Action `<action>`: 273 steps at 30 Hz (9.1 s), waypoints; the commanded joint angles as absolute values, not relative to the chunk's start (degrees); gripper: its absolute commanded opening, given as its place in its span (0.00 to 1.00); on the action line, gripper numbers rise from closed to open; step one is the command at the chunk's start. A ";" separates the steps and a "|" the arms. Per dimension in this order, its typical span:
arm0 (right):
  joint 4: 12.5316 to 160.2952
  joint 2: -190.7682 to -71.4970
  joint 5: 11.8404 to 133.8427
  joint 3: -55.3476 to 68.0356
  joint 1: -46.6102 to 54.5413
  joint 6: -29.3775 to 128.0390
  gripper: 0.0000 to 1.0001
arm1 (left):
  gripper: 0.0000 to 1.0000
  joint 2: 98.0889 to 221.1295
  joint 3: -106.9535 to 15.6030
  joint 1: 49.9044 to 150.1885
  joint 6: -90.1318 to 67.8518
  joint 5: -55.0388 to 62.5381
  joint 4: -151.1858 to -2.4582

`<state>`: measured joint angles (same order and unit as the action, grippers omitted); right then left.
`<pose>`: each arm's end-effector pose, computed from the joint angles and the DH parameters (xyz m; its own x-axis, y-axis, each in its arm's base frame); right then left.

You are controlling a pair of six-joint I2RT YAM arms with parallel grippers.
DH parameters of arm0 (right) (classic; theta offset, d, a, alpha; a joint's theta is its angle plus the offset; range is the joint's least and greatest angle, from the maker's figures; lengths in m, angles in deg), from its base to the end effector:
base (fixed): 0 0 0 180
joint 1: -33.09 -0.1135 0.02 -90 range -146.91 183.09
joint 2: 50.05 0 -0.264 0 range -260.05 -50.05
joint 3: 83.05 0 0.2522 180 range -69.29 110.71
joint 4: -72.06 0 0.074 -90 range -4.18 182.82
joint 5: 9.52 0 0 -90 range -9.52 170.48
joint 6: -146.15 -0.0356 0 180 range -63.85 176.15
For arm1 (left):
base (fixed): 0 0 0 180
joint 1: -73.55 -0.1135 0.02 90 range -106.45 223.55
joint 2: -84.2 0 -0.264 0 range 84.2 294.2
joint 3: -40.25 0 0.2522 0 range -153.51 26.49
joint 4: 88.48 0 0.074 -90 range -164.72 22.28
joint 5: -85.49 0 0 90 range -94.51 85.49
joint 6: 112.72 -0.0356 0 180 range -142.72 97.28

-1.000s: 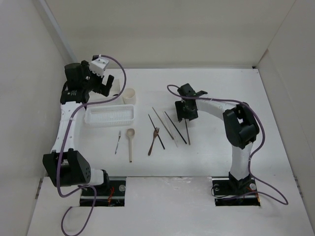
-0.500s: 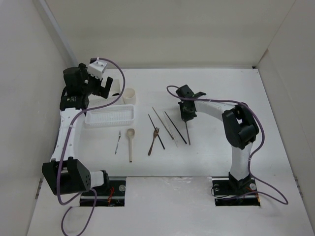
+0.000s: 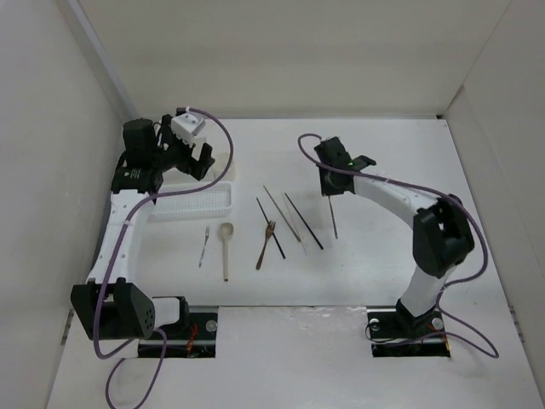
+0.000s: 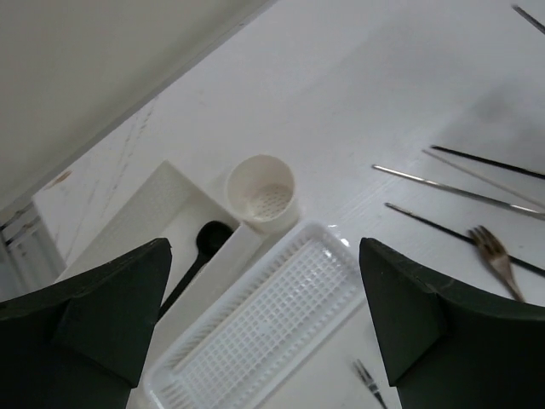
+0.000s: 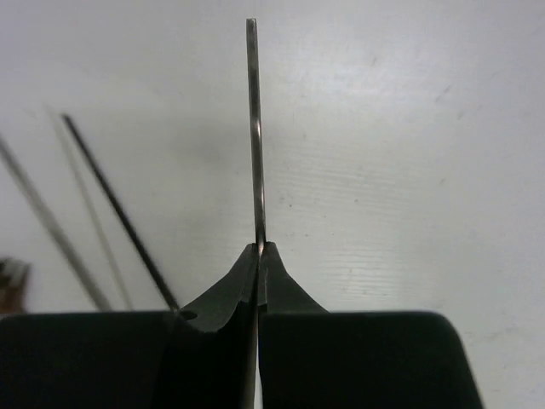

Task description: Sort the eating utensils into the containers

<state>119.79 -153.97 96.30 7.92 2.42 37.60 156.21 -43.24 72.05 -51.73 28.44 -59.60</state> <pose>0.3338 0.1867 0.2188 -0.8306 -0.1367 -0.5399 -0.1178 0.9906 -0.0696 0.2851 -0.0119 0.3837 -0.0205 0.4066 -0.9134 0.5795 0.7493 0.3205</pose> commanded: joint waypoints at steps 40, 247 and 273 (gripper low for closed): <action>75.97 -147.17 64.93 27.13 -8.22 34.35 0.00 | 0.42 163.83 -39.51 83.74 -18.24 51.74 -103.81; 79.67 -146.92 65.45 28.36 -8.05 32.41 0.24 | 0.00 166.03 -51.37 79.98 -30.24 54.83 -70.75; 79.67 -139.96 70.11 14.64 2.07 37.86 0.54 | 0.00 171.83 -25.10 67.75 -118.67 18.78 -68.74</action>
<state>82.40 -138.61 71.01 11.29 1.59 37.12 171.55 -26.48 67.94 -109.87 19.65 -66.84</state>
